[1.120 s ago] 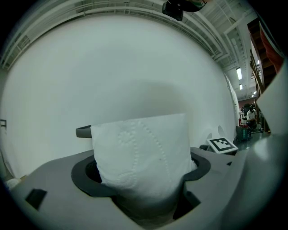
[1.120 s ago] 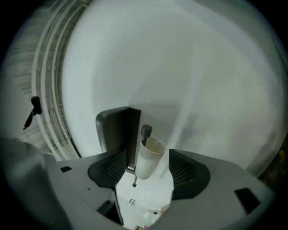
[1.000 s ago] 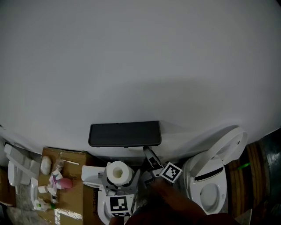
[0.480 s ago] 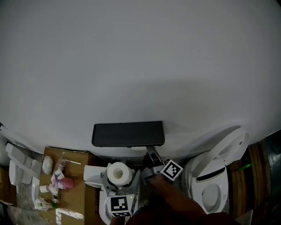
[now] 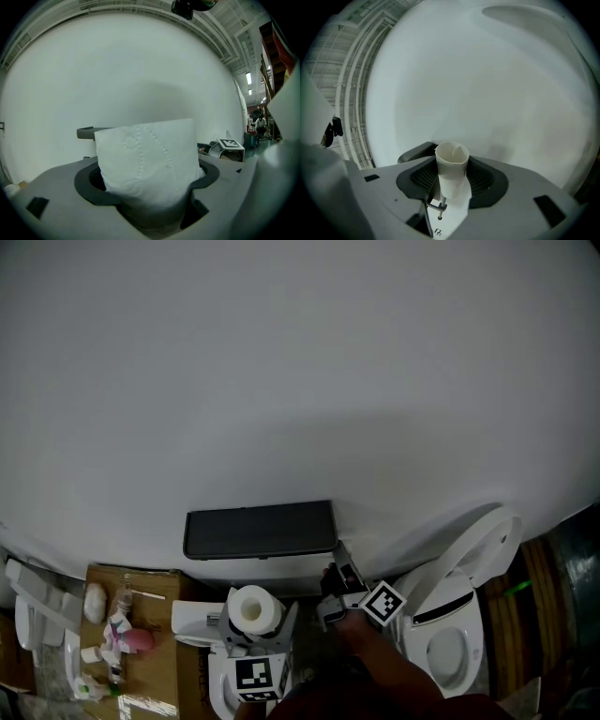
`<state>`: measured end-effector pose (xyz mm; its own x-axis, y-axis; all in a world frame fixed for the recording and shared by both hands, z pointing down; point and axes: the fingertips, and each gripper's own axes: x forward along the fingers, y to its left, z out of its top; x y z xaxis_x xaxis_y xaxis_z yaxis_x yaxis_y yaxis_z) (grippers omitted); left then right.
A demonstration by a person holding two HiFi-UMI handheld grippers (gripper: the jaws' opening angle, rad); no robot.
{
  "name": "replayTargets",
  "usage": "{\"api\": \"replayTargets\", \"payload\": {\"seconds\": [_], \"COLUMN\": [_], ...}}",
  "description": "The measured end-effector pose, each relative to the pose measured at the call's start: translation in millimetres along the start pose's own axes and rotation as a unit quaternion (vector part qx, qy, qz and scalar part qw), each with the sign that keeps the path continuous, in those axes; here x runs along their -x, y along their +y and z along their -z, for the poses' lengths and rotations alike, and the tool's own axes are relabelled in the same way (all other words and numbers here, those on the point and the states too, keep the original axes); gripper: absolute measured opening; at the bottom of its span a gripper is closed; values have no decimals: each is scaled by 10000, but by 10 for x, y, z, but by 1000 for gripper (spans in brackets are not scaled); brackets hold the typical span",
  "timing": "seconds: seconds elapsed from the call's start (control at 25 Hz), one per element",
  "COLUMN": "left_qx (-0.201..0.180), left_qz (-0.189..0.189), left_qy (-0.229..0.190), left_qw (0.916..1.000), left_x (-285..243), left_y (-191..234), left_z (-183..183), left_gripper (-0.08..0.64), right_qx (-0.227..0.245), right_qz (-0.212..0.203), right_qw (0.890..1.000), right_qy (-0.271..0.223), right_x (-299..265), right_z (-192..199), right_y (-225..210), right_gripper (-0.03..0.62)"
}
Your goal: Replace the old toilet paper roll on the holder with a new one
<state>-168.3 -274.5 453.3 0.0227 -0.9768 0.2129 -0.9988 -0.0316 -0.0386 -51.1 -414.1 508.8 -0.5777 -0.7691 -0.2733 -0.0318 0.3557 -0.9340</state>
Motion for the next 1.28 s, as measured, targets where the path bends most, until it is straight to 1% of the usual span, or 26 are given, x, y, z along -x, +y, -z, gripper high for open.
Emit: {"api": "replayTargets", "payload": {"seconds": [0.16, 0.36, 0.4, 0.56, 0.64, 0.68, 0.72, 0.76, 0.8, 0.84, 0.88, 0.92, 0.96, 1.0, 1.04, 1.08, 1.12, 1.16, 1.2, 1.28], "left_qx": [95, 68, 82, 111, 106, 97, 86, 77, 69, 56, 28, -14, -66, -112, -143, -155, -156, -153, -144, -112], "left_qz": [161, 296, 325, 422, 448, 459, 470, 479, 483, 483, 479, 473, 465, 460, 461, 467, 475, 483, 488, 487], "left_qy": [-362, -241, -269, -369, -367, -369, -365, -356, -348, -344, -344, -344, -339, -329, -311, -291, -274, -264, -258, -247], "left_qw": [9992, 9992, 9991, 9984, 9983, 9982, 9982, 9982, 9982, 9982, 9983, 9983, 9983, 9983, 9984, 9984, 9984, 9984, 9984, 9984], "left_x": [-68, -117, -133, -174, -177, -176, -175, -174, -174, -177, -180, -182, -182, -182, -183, -186, -188, -190, -190, -184], "left_y": [-97, -188, -207, -280, -304, -315, -325, -334, -340, -346, -352, -360, -369, -380, -394, -410, -425, -437, -445, -451], "left_z": [-25, -23, -25, -33, -40, -42, -39, -35, -31, -30, -30, -29, -23, -14, -2, 11, 22, 32, 40, 55], "left_gripper": [459, 459, 459, 459, 459, 459, 459, 459, 459, 459, 459, 459, 459, 459, 459, 459, 459, 459, 459, 459], "right_qx": [115, 309, 380, 705, 1061, 1378, 1788, 2267, 2786, 3334, 3912, 4513, 5109, 5651, 6090, 6399, 6585, 6675, 6699, 6663], "right_qz": [107, 228, 258, 229, 328, 451, 589, 720, 854, 1009, 1197, 1408, 1613, 1778, 1884, 1935, 1949, 1948, 1946, 1952], "right_qw": [9994, 9971, 9964, 9947, 9923, 9886, 9819, 9713, 9564, 9366, 9107, 8779, 8387, 7970, 7587, 7292, 7102, 7005, 6976, 7005], "right_qy": [-295, -660, -711, -710, -549, -397, -205, 0, 196, 383, 569, 766, 973, 1172, 1339, 1464, 1552, 1606, 1635, 1652], "right_x": [180, 432, 479, 589, 608, 617, 621, 616, 610, 608, 615, 629, 651, 674, 697, 720, 741, 760, 777, 800], "right_z": [-304, -678, -745, -863, -841, -810, -767, -721, -680, -648, -623, -602, -578, -551, -523, -496, -473, -454, -438, -415], "right_y": [-62, -69, -75, 15, 77, 90, 110, 152, 207, 257, 296, 326, 351, 376, 404, 429, 445, 452, 452, 444], "right_gripper": [196, 195, 195, 195, 193, 192, 190, 189, 189, 189, 189, 189, 189, 189, 189, 189, 189, 189, 189, 189]}}
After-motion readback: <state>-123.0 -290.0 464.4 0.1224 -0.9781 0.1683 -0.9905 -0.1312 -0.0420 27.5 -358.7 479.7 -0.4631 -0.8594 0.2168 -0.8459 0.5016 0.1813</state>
